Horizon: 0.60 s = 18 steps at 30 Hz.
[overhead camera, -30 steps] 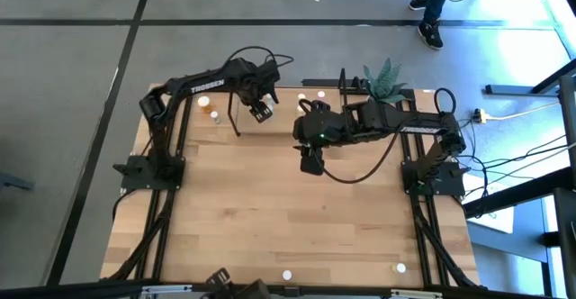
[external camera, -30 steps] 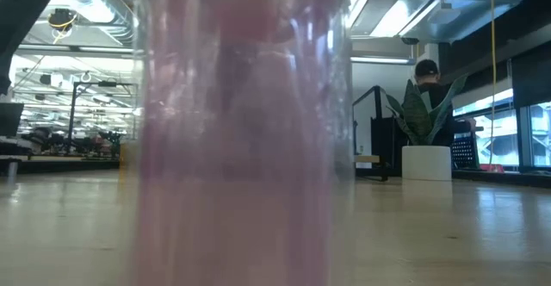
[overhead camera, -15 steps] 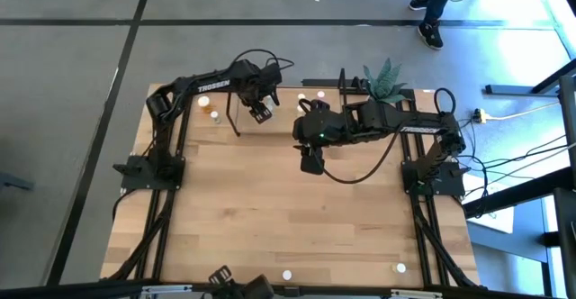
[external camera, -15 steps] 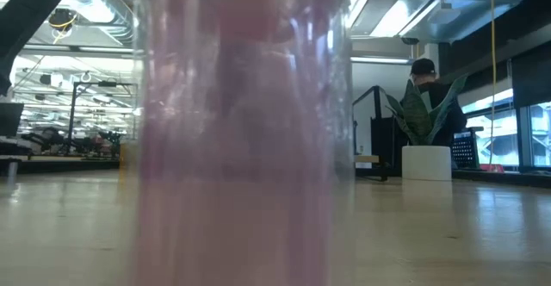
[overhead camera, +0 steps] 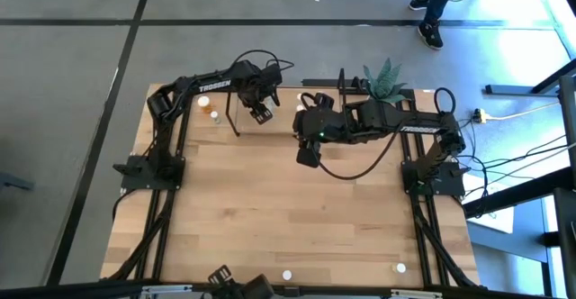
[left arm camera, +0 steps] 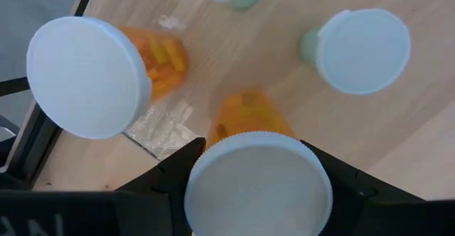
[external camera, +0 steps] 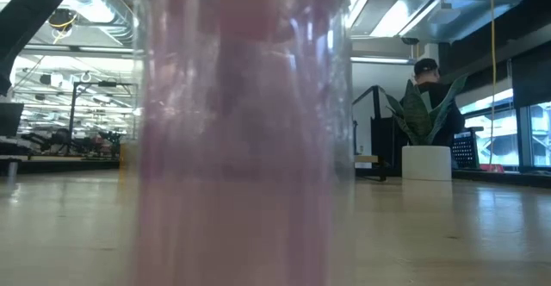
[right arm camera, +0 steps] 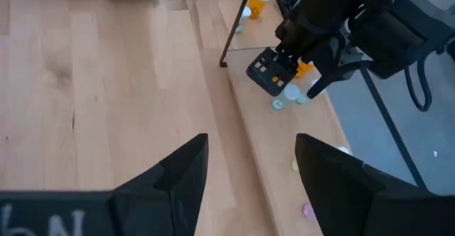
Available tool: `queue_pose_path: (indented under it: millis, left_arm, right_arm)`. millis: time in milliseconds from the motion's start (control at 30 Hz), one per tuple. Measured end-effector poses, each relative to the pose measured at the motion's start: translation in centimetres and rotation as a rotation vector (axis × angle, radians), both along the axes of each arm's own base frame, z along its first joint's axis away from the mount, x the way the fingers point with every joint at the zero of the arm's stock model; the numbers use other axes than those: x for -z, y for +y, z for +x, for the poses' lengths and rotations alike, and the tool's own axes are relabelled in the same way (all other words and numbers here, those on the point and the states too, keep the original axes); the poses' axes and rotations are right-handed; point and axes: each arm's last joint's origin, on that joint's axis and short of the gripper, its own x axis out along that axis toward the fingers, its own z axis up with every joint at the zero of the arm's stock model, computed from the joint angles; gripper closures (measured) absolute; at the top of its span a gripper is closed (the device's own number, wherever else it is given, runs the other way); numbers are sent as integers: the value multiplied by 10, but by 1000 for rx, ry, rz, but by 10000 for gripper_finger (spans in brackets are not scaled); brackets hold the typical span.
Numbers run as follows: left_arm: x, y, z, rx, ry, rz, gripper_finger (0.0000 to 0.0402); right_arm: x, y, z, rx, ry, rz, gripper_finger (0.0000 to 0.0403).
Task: Pick and place medicine bottles onto shelf by color
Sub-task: Put the right orange pill bottle on the shelf aligned with the other orange pill bottle
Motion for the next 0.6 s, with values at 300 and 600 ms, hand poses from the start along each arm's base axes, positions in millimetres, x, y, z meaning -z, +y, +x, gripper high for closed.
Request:
queue_pose_path:
  millis: [300,600]
  left_arm:
    - [0,0,0,-6,1,1,207]
    - [0,0,0,-38,-13,-10,207]
  right_arm:
    - [0,0,0,0,-1,0,189]
    - [0,0,0,0,0,0,189]
